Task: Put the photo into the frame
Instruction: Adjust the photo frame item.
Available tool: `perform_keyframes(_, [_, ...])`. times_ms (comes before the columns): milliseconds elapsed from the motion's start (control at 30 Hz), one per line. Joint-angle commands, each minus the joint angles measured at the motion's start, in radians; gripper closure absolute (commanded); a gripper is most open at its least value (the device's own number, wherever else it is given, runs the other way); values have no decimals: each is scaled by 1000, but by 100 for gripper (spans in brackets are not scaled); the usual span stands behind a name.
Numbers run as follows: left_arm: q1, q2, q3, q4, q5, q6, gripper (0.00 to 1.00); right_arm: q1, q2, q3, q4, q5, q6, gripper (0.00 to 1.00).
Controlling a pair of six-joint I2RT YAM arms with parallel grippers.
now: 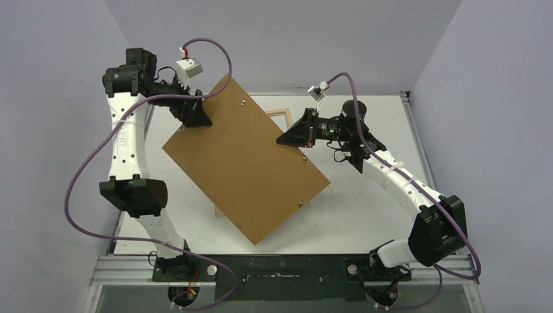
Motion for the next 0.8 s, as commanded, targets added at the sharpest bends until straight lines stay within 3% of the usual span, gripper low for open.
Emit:
perform_keyframes(0, [1, -85, -42, -47, 37, 92, 2, 5, -62, 52, 73, -75, -91, 95])
perform_keyframes(67, [2, -109, -73, -48, 43, 111, 0, 7, -62, 54, 71, -84, -98, 95])
perform_keyframes(133, [2, -130, -114, -67, 62, 148, 13, 8, -59, 47, 86, -85, -94, 95])
perform_keyframes(233, [5, -156, -175, -76, 86, 171, 51, 8, -51, 38, 105, -84, -88, 95])
perform_keyframes(400, [14, -202, -252, -75, 124, 194, 100, -4, -18, 47, 114, -80, -93, 95])
perform_keyframes(467, [17, -204, -256, -76, 138, 181, 100, -13, 9, 65, 115, -72, -93, 86])
perform_keyframes(667, [29, -218, -245, -76, 222, 145, 100, -81, 107, 85, 150, -64, -94, 25])
perform_keyframes(767, [29, -226, -217, -75, 273, 109, 100, -150, 139, 24, 396, -97, 96, 13])
